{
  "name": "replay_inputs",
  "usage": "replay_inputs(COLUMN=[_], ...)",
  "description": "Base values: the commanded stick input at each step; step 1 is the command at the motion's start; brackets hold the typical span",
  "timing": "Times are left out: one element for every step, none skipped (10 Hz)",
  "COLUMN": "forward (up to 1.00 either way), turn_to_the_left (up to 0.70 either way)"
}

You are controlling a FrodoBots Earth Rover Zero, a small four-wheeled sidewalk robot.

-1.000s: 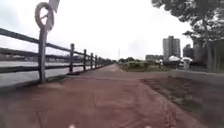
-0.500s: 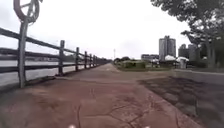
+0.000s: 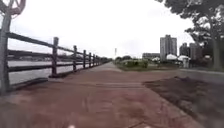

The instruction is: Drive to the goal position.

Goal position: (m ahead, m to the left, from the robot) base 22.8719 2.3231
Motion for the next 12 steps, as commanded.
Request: replay_inputs(forward=[1.00,1.00,1.00,1.00,1.00,1.00,1.00,1.00,1.00,1.00,1.00,1.00], turn_to_the_left=[0.00,0.00,0.00,-0.06,-0.23,-0.40,-0.27,0.00,0.00,0.00,0.00,0.00])
